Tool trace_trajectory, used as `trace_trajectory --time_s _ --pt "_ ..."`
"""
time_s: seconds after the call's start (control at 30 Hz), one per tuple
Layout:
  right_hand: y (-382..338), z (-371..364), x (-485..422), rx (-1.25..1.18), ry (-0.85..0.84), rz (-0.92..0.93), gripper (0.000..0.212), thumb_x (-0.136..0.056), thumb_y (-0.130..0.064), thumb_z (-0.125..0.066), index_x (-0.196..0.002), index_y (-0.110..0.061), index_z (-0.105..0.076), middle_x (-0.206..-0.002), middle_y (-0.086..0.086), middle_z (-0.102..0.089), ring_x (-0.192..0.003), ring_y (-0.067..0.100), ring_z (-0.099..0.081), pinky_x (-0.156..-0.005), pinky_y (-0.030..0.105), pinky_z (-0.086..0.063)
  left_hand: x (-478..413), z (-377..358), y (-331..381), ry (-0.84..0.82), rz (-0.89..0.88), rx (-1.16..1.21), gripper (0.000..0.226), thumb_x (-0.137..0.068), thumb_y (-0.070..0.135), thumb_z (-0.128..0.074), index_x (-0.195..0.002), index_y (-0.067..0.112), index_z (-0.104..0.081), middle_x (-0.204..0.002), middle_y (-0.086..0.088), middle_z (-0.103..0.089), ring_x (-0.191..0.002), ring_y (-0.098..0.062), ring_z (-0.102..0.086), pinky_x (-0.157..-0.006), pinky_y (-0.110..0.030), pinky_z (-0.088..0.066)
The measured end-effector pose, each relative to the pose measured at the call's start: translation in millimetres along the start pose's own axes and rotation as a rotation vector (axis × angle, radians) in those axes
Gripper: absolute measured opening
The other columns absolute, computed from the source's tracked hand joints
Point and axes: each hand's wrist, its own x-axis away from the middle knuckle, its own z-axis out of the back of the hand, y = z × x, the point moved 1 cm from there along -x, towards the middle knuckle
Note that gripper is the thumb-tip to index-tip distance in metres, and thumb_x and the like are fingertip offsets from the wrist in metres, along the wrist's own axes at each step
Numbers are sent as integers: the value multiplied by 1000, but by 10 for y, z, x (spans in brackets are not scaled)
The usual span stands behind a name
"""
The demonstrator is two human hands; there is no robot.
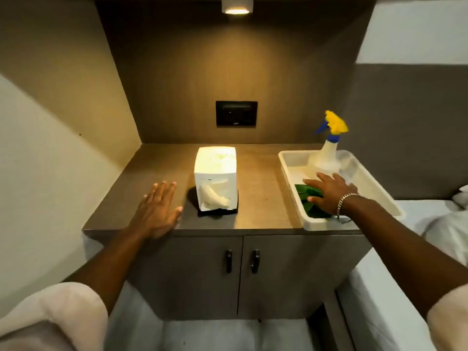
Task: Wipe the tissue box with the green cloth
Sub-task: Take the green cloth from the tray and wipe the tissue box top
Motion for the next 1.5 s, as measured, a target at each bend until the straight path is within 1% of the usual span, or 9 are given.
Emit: trace_trajectory --time_s 0.17,0.4,0.6,0.8,0.97,1.1,1.23,1.37,1.5 --pt "171 -157 -140 -119 -115 -39 71 -83 -53 -60 -144 -43 -25 -159 6 -24 -137 39 -32 -113 58 -29 -139 -312 -106 -99 99 -129 71 -91 63 -15 -150 28 4 -162 -4 7 -148 -27 7 -115 -54 4" --pt "34 -172 -123 -159 53 -72 63 -74 -34 -76 -132 -36 -51 -126 11 -64 -104 35 -61 -88 47 -54 -175 -465 -198 5 84 -169 76 -82 72 2 -148 35 8 -162 -1 6 -148 -27 5 -114 -57 4" --pt "20 -86 -32 -201 154 -93 47 -79 -23 -72 -123 -35 -61 -112 16 -70 -94 37 -64 -79 42 -55 -180 -489 -204 0 93 -177 80 -80 74 5 -148 31 8 -162 -1 5 -148 -26 4 -114 -56 4" --pt "-15 210 210 -457 357 -135 42 -77 -24 -74 -117 -34 -66 -101 14 -75 -91 34 -65 -85 42 -53 -271 -229 -205 -76 101 157 82 -81 72 -8 -150 28 1 -162 2 8 -145 -14 15 -116 -50 10" --pt "-533 615 237 -649 415 11 46 -76 -15 -74 -115 -37 -65 -94 1 -72 -81 10 -63 -84 30 -47 -548 435 36 31 -195 445 93 -74 84 -23 -148 37 10 -160 13 14 -142 3 20 -117 -38 8" --pt "-1107 905 84 -747 373 112 51 -77 -8 -72 -120 -34 -63 -103 -5 -70 -90 -3 -62 -81 21 -48 -879 828 285 -114 -392 394 119 -61 89 -41 -148 32 16 -157 12 24 -139 3 27 -116 -36 12" --pt "-1643 982 -64 -722 296 202 49 -80 -9 -68 -123 -33 -61 -116 -4 -69 -105 12 -63 -95 37 -52 -1119 883 322 -363 -438 332 128 -58 79 -61 -148 28 16 -156 10 26 -138 -2 32 -117 -38 15" --pt "-1969 903 -155 -592 212 235 49 -81 -10 -66 -123 -35 -62 -126 -2 -66 -115 16 -59 -101 43 -48 -1198 866 262 -379 -442 367 131 -55 73 -70 -150 26 7 -159 10 18 -138 0 27 -115 -31 13" --pt "-2215 883 -181 -466 88 210 57 -77 -59 -60 -131 -52 -45 -153 -3 -37 -137 24 -37 -109 50 -38 -1215 835 249 -364 -445 424 131 -52 71 -74 -151 28 0 -161 9 12 -142 -1 21 -119 -38 9"
